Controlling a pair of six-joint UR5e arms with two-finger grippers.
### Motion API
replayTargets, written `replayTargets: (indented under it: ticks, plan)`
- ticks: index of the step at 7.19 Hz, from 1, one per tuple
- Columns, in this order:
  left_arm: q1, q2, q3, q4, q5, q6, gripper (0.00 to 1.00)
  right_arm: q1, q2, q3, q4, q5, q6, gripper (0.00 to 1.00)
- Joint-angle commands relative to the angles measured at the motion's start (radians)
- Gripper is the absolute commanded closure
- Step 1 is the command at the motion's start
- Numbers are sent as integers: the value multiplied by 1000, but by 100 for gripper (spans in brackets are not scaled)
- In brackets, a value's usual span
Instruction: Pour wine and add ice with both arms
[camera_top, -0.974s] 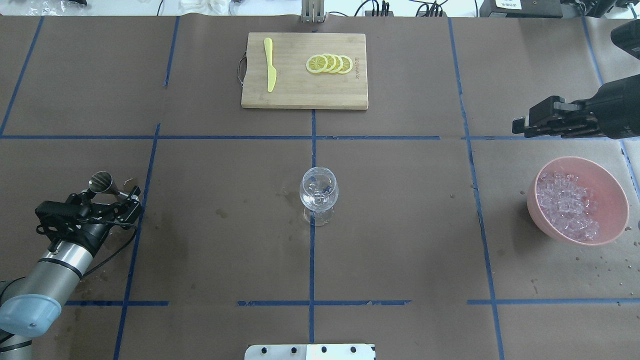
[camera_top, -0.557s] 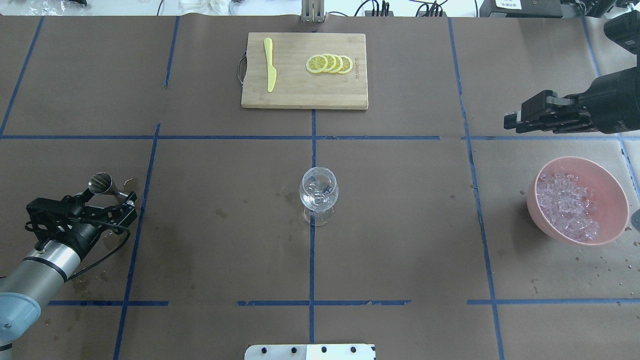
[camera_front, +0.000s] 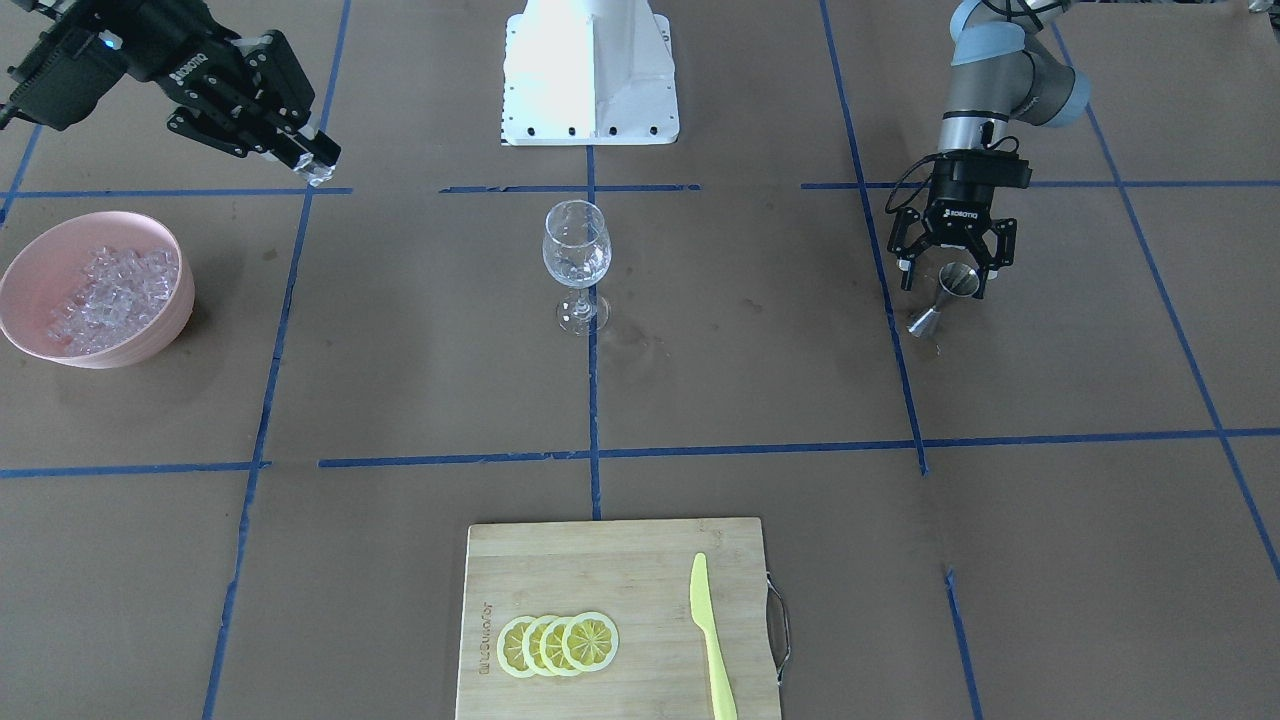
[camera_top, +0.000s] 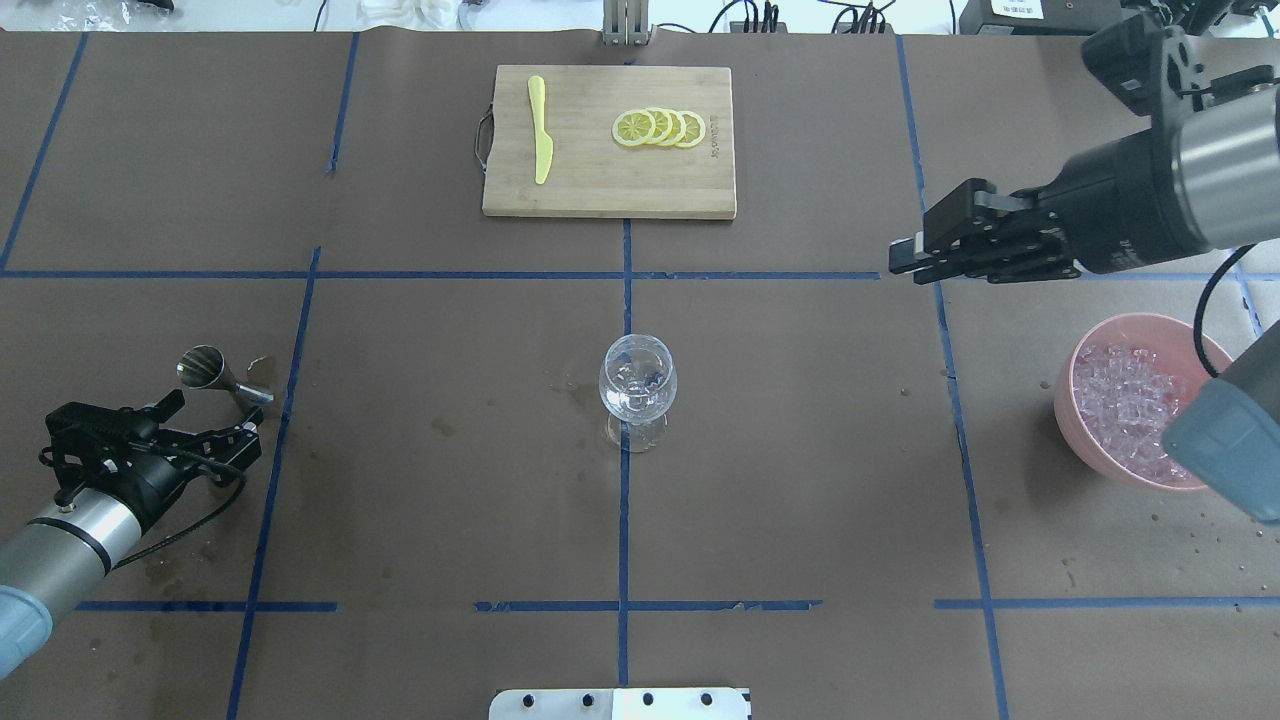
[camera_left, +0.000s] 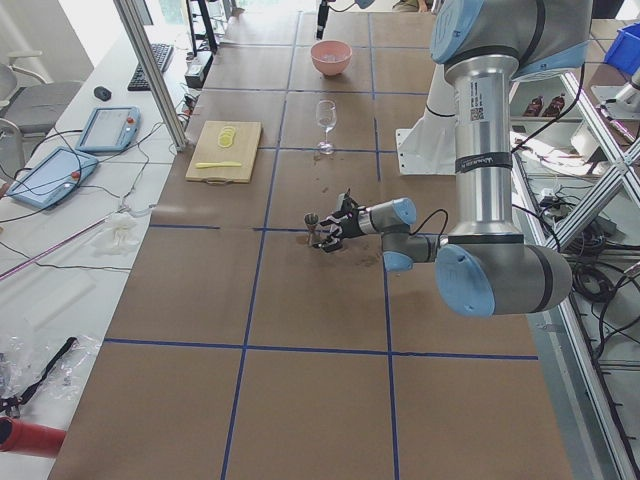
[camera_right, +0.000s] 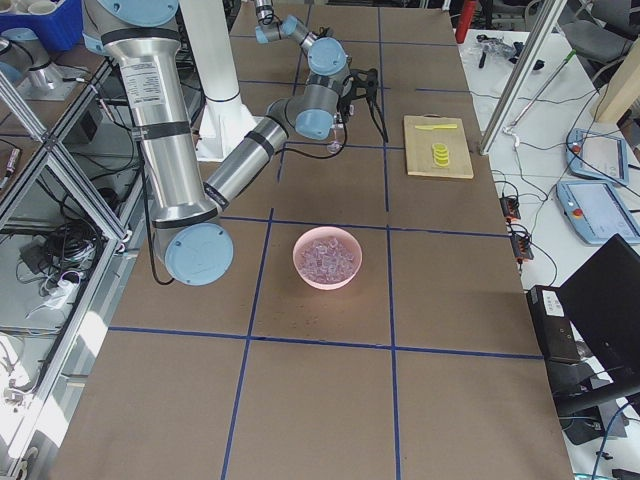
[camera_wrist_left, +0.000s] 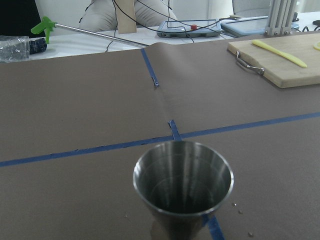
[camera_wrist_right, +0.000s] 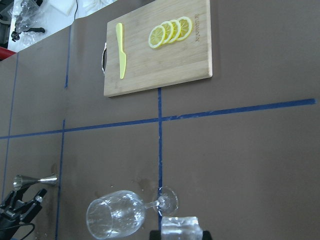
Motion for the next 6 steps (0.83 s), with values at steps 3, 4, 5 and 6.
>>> replayTargets:
  ticks: [3, 4, 5, 6]
  plan:
    - [0, 158, -208, 77, -188, -4, 0, -229, 212, -1, -232, -215, 14, 100]
    - [0, 172, -248, 110, -230, -7, 0, -272, 216, -6, -236, -260, 14, 100]
    - [0, 198, -278, 115, -276, -13, 0, -306, 220, -11, -237, -298, 14, 100]
    - [-2, 224, -310, 116, -330, -50, 0, -338, 242, -32, -238, -326, 14, 100]
